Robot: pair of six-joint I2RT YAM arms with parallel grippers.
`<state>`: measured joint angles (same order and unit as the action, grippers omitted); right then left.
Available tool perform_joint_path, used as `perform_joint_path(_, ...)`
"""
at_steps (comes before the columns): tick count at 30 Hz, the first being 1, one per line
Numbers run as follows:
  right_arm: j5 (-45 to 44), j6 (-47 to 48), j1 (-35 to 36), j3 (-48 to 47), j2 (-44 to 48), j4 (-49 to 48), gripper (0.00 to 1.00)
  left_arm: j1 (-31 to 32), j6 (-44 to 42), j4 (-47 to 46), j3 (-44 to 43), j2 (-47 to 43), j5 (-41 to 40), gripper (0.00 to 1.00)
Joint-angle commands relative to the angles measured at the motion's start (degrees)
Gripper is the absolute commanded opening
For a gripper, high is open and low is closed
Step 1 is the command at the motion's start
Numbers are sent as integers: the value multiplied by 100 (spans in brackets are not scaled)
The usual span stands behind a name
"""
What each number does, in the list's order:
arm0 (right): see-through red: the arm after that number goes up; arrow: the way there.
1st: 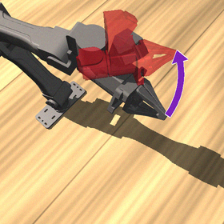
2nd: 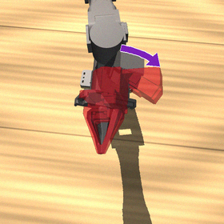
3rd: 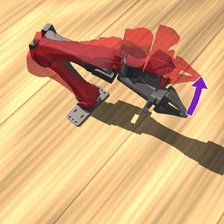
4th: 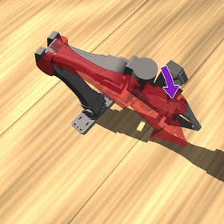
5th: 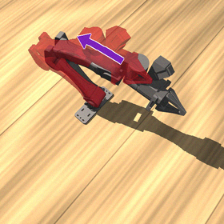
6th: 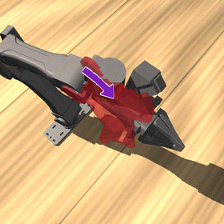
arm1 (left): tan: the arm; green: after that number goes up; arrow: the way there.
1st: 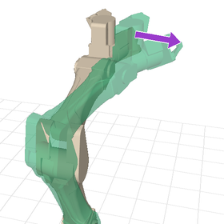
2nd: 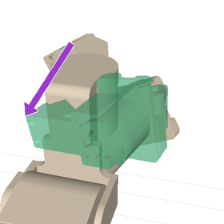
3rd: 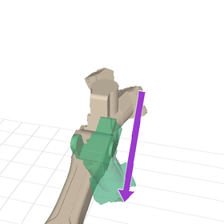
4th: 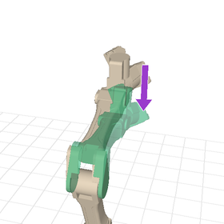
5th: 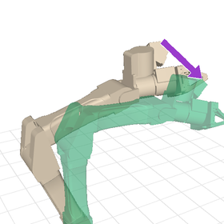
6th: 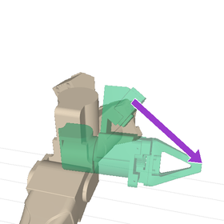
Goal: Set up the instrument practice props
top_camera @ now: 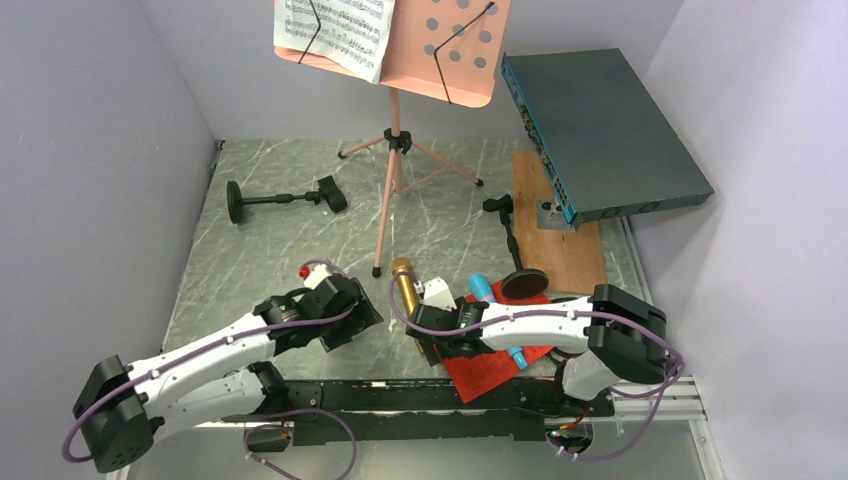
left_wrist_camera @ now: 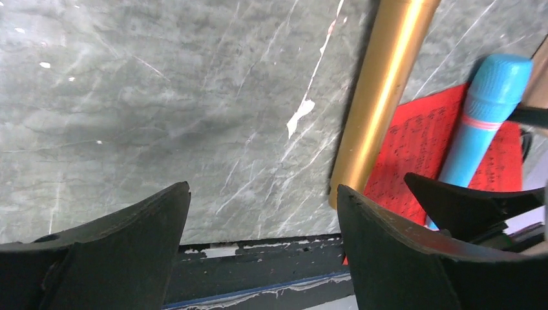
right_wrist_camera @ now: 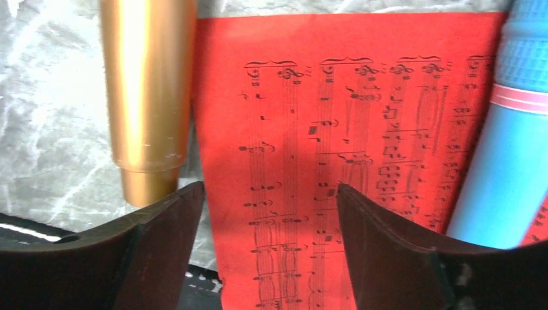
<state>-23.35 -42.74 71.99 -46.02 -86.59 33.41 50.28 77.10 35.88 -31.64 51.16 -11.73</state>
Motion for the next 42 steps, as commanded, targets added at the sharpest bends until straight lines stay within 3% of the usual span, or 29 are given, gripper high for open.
perform_joint_path(1,206,98,-63,425,88,-587,71,-35,-266,-475,-137,388,619,89)
perform_joint_path(7,-39,-188,-176,841,407,-939,22,-114,-503,-1182,-265,852,1204,89)
perform_joint_path(13,-451,-148,-176,828,973,-799,6,-204,-646,-1780,-543,1422,1765,89)
perform_joint_path(24,-120,261,-317,1734,2600,-1832,3,-553,-478,-4371,-729,2944,3278,84)
perform_joint_path(28,-64,274,-397,1769,2903,-1822,2,-581,-308,-5074,-616,3270,3447,80)
perform_joint_path(31,-37,211,-487,1615,3242,-1773,2,-596,-505,-5446,-253,2909,3082,80)
perform_joint_path(35,-28,338,-592,1040,3640,-1813,2,-666,-1306,-4831,-172,1930,2584,82)
perform_joint_path(42,159,-8,-1442,-129,3674,-1829,0,-686,-3511,-4035,-433,539,2509,85)
